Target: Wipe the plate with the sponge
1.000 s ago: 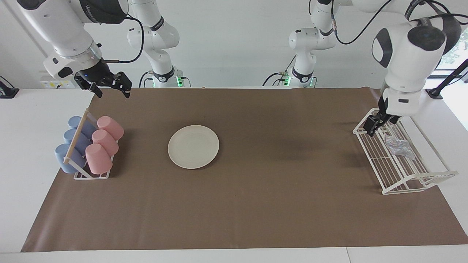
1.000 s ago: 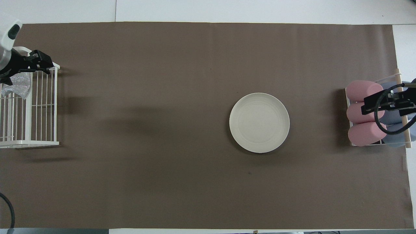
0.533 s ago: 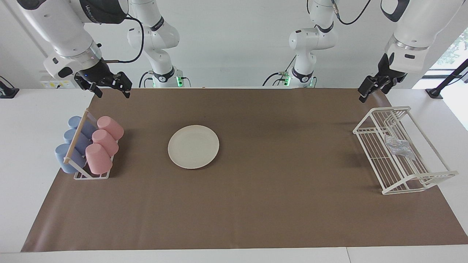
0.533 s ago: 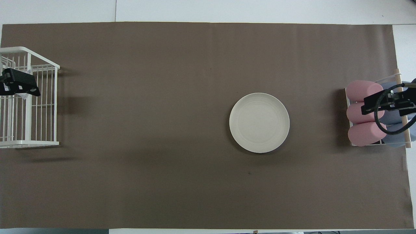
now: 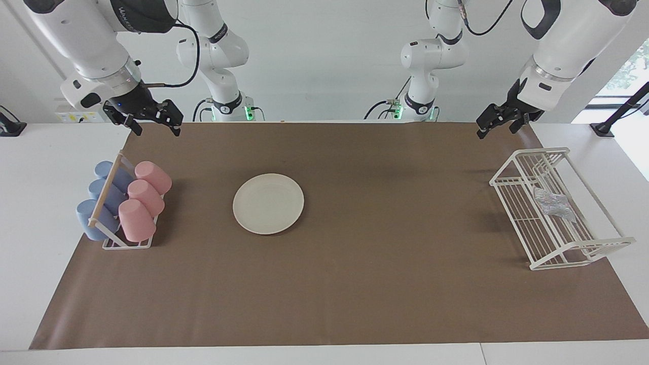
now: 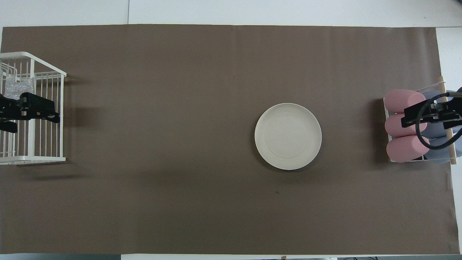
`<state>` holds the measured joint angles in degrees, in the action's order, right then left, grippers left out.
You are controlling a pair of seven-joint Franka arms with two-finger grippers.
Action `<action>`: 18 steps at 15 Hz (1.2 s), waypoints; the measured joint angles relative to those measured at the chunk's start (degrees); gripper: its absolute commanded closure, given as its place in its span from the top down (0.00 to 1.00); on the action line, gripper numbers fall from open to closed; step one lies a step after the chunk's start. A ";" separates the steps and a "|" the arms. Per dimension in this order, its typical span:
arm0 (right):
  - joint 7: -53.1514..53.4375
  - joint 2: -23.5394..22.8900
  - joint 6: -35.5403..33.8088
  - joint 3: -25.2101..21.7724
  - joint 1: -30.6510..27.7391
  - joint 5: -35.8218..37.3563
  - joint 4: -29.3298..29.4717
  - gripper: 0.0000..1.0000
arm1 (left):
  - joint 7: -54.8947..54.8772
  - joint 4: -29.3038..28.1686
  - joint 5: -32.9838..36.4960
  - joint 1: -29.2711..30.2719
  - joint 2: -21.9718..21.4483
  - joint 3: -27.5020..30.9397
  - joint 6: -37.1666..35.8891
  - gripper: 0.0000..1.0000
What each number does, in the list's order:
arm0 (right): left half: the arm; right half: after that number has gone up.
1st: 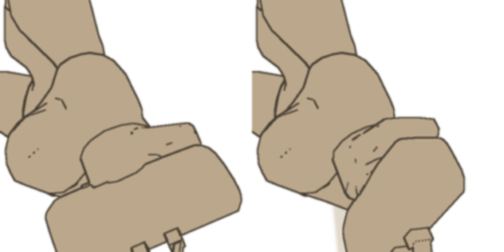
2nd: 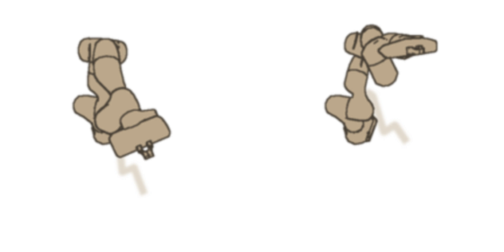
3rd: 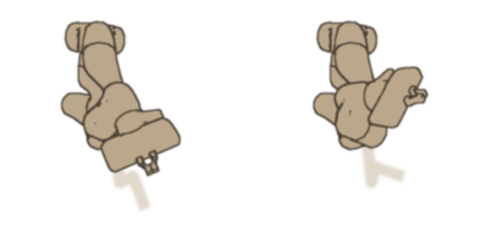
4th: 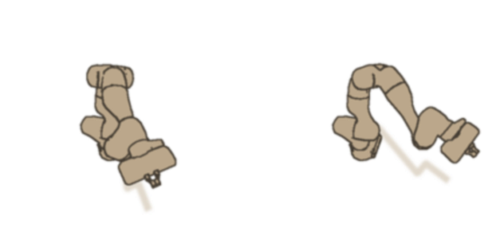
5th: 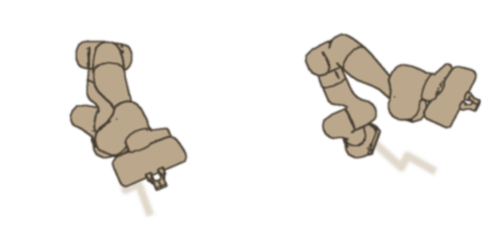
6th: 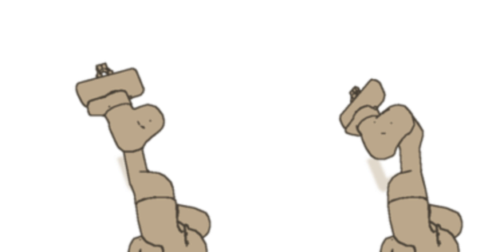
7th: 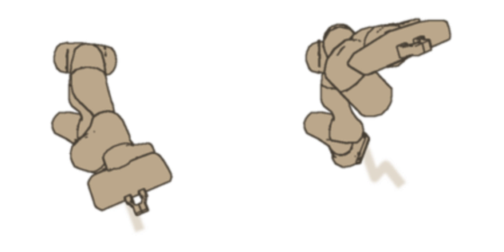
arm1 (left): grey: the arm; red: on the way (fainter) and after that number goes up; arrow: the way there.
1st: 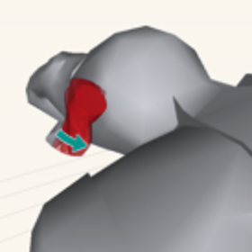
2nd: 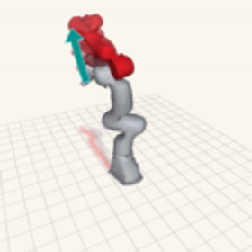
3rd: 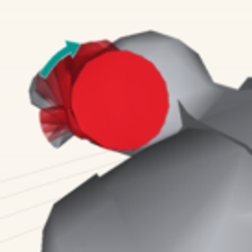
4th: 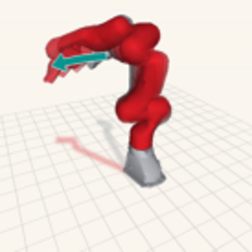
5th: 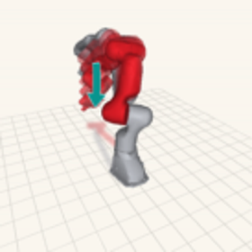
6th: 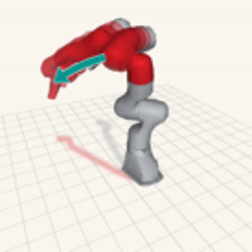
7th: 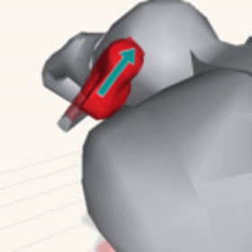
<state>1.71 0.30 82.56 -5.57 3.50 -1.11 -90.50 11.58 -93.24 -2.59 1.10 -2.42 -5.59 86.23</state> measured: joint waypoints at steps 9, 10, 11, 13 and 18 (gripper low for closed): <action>0.00 0.00 0.00 0.00 0.00 0.00 0.00 1.00 | -0.16 0.71 1.10 -1.60 -0.04 2.15 -0.03 1.00; 0.00 0.00 0.00 0.00 0.00 0.00 0.00 1.00 | -0.16 0.71 1.10 -1.61 -0.04 2.15 -0.03 1.00; 0.00 0.00 0.00 0.00 0.00 0.00 0.00 1.00 | -0.16 0.71 1.11 -1.61 -0.04 2.15 -0.03 1.00; 0.00 0.00 0.00 0.00 0.00 0.00 0.00 1.00 | -0.16 0.71 1.10 -1.61 -0.04 2.15 -0.03 1.00; 0.00 0.00 0.00 0.00 0.00 0.00 0.00 1.00 | -0.16 0.68 1.10 -1.89 -0.04 2.14 -0.01 1.00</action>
<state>1.71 0.30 82.56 -5.57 3.50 -1.11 -90.51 11.42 -92.56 -1.48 -0.80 -2.46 -3.45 86.22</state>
